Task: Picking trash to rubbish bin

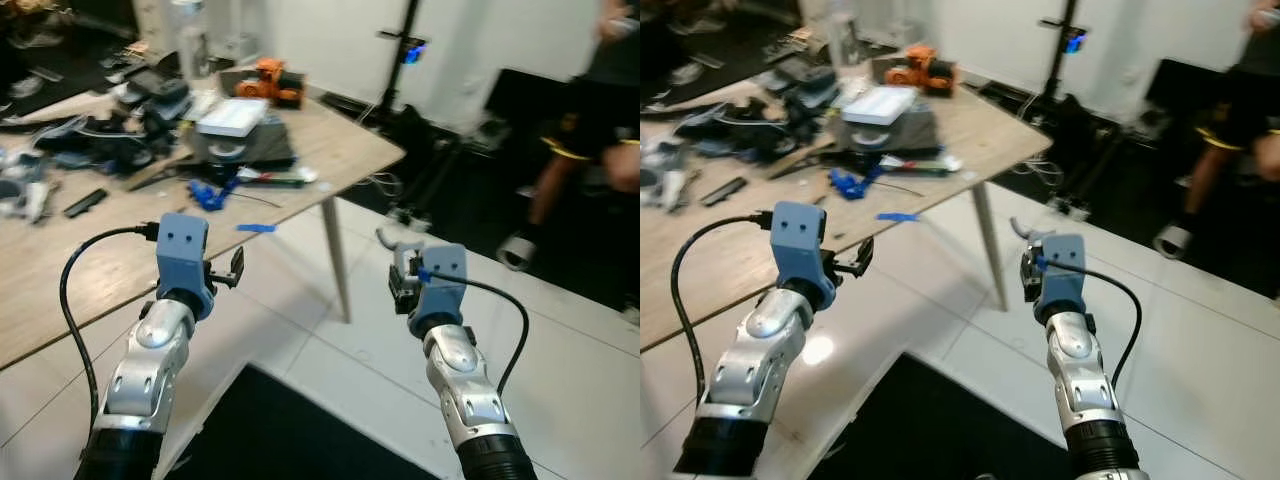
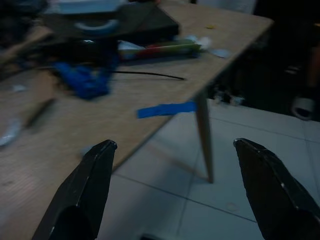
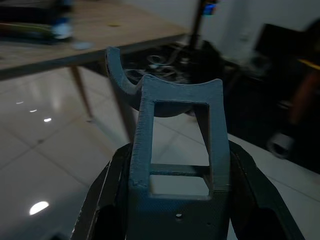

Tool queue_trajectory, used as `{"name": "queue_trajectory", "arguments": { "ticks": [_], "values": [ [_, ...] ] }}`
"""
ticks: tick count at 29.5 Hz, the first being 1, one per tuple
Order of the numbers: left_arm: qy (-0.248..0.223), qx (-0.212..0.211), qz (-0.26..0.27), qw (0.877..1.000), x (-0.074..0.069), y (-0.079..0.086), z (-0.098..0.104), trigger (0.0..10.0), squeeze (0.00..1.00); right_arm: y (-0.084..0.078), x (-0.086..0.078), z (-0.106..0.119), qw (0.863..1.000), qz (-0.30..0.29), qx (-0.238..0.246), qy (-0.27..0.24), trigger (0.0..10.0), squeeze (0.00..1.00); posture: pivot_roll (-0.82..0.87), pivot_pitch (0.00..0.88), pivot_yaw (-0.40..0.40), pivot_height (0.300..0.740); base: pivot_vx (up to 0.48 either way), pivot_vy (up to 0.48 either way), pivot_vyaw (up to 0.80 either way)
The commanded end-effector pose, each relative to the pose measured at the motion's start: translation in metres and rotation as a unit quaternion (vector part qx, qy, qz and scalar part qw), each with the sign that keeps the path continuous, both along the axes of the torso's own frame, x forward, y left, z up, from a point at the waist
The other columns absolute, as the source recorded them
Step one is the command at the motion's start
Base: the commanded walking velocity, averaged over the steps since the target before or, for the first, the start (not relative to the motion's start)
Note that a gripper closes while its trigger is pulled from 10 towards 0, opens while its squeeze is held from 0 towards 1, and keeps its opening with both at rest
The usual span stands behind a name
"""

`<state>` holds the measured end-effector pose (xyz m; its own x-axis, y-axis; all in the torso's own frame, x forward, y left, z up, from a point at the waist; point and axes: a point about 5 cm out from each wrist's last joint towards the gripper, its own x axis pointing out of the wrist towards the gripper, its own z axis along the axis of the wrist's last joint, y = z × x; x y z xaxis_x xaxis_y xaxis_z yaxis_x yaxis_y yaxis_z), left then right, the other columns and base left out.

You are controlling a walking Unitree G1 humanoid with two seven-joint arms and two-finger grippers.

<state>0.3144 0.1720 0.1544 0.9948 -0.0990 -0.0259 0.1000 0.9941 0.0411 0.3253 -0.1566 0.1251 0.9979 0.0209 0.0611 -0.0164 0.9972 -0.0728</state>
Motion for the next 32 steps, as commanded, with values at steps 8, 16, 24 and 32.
{"name": "queue_trajectory", "arguments": {
  "ticks": [8,16,24,32],
  "values": [
    [-0.011,-0.031,-0.017,0.999,-0.009,0.001,-0.017,10.0,0.00,0.002,-0.007,-0.035,0.998,-0.003,0.013,0.053,10.0,0.00,0.05,0.080,-0.018,0.740,0.000,0.000,-0.80],
    [0.010,-0.011,-0.038,0.999,-0.018,0.003,-0.039,10.0,0.00,-0.001,-0.022,-0.066,0.995,-0.012,0.001,0.100,10.0,0.00,0.05,0.072,-0.025,0.740,0.000,0.000,-0.80],
    [0.027,-0.038,-0.023,0.999,-0.017,0.001,-0.053,10.0,0.00,-0.003,-0.028,-0.079,0.993,-0.011,-0.001,0.115,10.0,0.00,0.04,0.079,-0.029,0.740,0.000,0.000,-0.80],
    [0.029,0.010,-0.035,0.999,-0.014,-0.005,-0.052,10.0,0.00,-0.003,-0.027,-0.080,0.993,-0.009,0.006,0.115,10.0,0.00,0.05,0.087,-0.026,0.740,0.000,0.000,-0.80]
  ]
}}
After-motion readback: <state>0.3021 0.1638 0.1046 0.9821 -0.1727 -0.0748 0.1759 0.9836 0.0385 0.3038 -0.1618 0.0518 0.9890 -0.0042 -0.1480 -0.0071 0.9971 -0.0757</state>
